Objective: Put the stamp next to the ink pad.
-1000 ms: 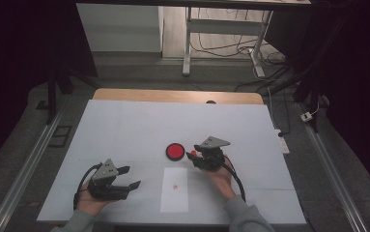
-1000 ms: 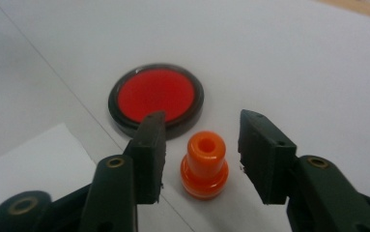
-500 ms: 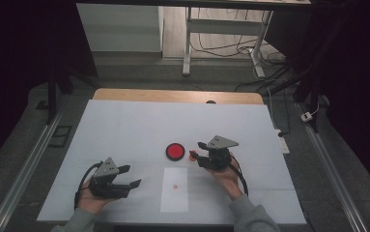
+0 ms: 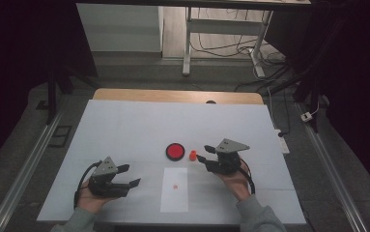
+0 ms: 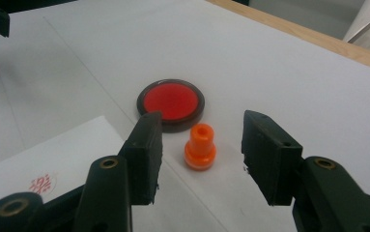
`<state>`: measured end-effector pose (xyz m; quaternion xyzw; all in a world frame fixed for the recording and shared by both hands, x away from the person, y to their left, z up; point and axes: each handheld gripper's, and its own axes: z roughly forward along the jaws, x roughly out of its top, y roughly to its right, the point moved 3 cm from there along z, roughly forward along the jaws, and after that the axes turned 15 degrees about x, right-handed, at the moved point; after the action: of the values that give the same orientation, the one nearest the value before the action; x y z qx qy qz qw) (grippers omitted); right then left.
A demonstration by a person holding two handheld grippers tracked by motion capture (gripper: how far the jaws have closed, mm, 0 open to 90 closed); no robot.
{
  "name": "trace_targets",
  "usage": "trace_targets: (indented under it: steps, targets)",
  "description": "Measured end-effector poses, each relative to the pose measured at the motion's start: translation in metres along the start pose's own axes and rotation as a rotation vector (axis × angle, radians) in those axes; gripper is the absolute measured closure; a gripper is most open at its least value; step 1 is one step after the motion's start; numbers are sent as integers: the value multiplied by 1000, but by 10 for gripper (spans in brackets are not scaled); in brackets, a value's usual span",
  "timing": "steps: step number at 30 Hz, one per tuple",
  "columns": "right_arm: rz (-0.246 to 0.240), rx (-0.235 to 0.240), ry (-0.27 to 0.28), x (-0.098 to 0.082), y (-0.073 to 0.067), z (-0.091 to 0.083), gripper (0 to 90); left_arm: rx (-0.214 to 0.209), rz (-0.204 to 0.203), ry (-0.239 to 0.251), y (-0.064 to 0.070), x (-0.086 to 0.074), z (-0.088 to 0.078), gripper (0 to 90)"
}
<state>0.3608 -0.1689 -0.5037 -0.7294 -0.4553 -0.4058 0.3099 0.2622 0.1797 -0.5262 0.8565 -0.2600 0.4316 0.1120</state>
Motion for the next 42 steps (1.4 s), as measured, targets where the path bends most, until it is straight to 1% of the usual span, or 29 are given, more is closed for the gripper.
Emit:
trace_targets:
  steps: [3,8,10,12,18,23,28,33,34,37,40,42]
  targets:
    - [8,-10,8,-3,-4,-12,489,2,2,2,0,-1,-1,310]
    - [-13,-34,11,-7,-8,-31,488,1,4,8,2,-1,-3,311]
    - [-9,-41,20,-11,-10,-38,487,0,7,8,2,-1,-2,311]
    - [-9,-49,12,-16,-10,-46,485,0,7,6,2,-1,-2,311]
    - [11,-70,6,-36,-11,-67,480,4,9,4,2,-2,-2,311]
    - [17,-83,-2,-48,-12,-82,476,6,7,3,2,-2,-2,311]
    - [19,-84,-14,-58,-14,-91,475,8,11,-3,3,-5,-2,311]
    - [38,-95,-15,-65,-8,-97,475,9,6,-5,2,-6,-3,311]
    - [40,-101,-17,-65,-7,-98,475,10,6,-5,1,-6,-3,311]
    - [47,-95,-23,-68,-4,-96,476,11,4,-7,1,-7,-2,311]
    - [43,-97,-36,-68,-4,-95,476,10,8,-10,1,-7,-2,311]
    - [39,-89,-26,-68,-5,-94,476,10,10,-9,1,-7,-2,311]
